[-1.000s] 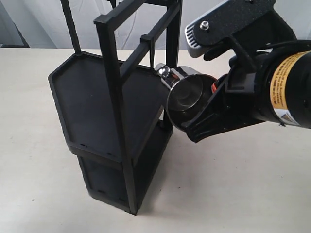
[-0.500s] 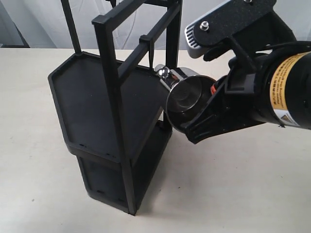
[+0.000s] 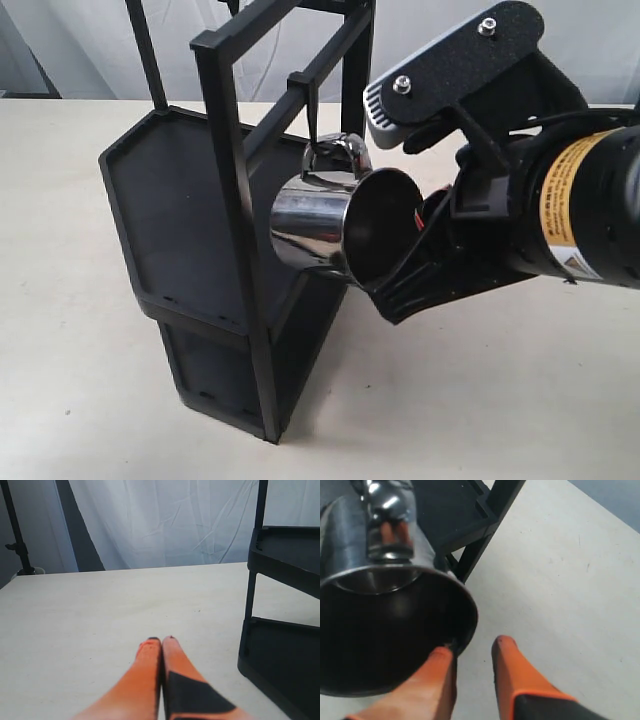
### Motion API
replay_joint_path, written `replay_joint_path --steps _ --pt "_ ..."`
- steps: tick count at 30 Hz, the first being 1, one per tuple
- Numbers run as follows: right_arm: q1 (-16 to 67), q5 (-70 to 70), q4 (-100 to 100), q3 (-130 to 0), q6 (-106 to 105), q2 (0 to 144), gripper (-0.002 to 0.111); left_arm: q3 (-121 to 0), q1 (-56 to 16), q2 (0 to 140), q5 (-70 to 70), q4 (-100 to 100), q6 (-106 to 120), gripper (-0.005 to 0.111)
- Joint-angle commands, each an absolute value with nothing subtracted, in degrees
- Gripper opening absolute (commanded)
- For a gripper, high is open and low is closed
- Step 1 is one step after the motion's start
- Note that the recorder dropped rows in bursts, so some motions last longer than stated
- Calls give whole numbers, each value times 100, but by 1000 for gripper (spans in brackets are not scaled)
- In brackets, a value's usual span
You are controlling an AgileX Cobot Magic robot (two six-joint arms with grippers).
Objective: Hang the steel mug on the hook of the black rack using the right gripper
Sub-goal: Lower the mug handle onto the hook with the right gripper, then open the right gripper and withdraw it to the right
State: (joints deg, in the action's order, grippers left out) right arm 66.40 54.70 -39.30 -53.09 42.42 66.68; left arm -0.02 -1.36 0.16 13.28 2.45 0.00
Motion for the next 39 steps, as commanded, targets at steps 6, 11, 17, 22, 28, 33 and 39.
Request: replay_joint_path --steps 6,11,17,22,28,33,39 --pt "6645 6154 -3933 -5416 4214 6623 27 0 -124 0 1329 264 0 2" --pt "6645 6223 -3909 -5497 4214 6465 27 0 -124 0 1329 264 0 2" --pt "6645 6996 -4596 -5626 4818 6076 23 0 -124 0 1329 264 0 2" --pt "6645 6996 -5320 -5626 5354 5539 -1 0 -124 0 1329 264 0 2" --pt "6561 6370 -5485 -5369 5331 4847 -1 0 -124 0 1329 264 0 2" --pt "6561 6487 -5459 -5007 5331 4401 -1 0 -124 0 1329 264 0 2" --pt "6561 6682 -5180 -4996 5363 4359 -1 0 -124 0 1329 264 0 2"
